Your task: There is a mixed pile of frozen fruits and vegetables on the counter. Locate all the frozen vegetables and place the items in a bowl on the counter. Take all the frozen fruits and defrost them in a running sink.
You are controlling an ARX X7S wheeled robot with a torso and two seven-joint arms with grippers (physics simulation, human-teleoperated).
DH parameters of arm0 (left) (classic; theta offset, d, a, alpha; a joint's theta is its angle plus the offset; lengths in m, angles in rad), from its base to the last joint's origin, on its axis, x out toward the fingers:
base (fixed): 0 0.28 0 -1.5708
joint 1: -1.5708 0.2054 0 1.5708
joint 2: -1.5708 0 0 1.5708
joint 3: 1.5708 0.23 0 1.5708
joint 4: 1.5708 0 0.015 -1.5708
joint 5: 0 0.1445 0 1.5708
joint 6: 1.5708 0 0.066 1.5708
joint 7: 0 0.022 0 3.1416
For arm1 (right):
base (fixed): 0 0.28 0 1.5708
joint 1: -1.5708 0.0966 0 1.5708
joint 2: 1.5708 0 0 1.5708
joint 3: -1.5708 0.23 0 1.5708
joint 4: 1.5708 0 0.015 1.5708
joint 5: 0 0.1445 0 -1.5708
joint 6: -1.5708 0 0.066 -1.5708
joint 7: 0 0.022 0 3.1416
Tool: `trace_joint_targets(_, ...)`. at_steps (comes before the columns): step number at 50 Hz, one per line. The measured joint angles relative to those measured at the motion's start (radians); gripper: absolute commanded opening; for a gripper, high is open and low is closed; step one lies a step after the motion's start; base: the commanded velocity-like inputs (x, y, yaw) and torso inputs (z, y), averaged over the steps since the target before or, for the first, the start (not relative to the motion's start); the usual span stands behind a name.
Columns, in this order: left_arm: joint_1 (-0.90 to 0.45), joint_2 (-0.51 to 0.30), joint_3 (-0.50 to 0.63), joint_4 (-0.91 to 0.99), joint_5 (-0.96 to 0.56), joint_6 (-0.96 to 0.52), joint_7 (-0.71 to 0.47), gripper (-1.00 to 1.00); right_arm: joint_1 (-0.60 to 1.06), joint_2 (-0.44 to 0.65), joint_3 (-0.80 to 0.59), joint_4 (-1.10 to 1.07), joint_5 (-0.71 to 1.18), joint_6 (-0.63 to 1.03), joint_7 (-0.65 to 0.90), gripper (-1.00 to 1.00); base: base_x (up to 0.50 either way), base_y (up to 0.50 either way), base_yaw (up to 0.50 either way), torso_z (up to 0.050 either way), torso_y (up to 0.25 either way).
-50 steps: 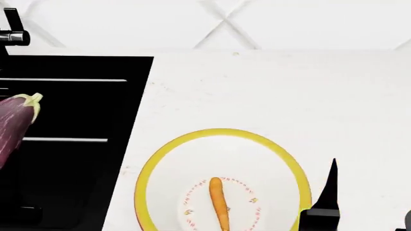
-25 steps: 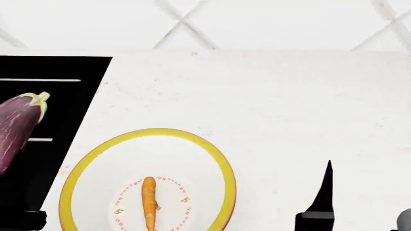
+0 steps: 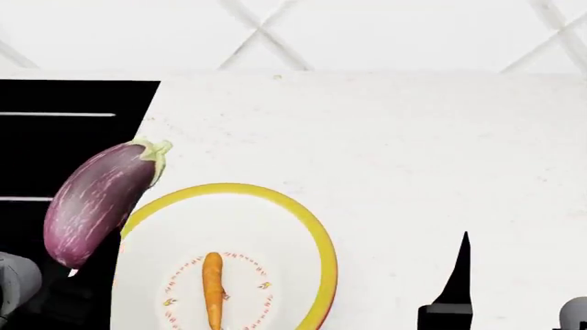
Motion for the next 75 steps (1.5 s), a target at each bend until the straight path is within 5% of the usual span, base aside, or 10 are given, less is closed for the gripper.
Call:
trace_joint_targets(12,-0.004,0.044,0.079,0.003,-0.089,0.001,-0.065,-1.00,-0.005,0.003,-0.006,0.006,-0.004,-0.005,-0.001,1.00,0.00,0.00,0.00,0.000,0.000)
trace_joint_targets(38,0.071,0.091,0.165,0.007,0.070,-0.008,0.049,-1.00,-0.014,0.011,-0.013,0.010,-0.007,-0.016,0.001,1.00,0.00,0.00,0.00,0.000,0.000)
trace_joint_targets(39,0.071,0.091,0.167,0.007,0.071,-0.007,0.049,1.00,-0.015,0.012,-0.013,0.010,-0.007,-0.016,0.002,1.00,0.00,0.00,0.00,0.000,0.000)
trace_joint_targets(57,0.036,0.058,0.157,-0.006,-0.025,0.052,-0.030,1.00,-0.012,0.012,-0.028,0.013,-0.011,-0.020,0.003,1.00,0.00,0.00,0.00,0.000,0.000)
trace_joint_targets(67,-0.024,-0.044,0.060,-0.044,-0.103,0.110,-0.066,1.00,-0.007,0.010,-0.041,0.017,-0.017,-0.022,0.003,1.00,0.00,0.00,0.00,0.000,0.000)
trace_joint_targets(75,0.019,-0.129,-0.061,-0.060,-0.028,0.134,0.015,1.00,-0.008,0.012,-0.035,0.016,-0.010,-0.029,0.008,1.00,0.00,0.00,0.00,0.000,0.000)
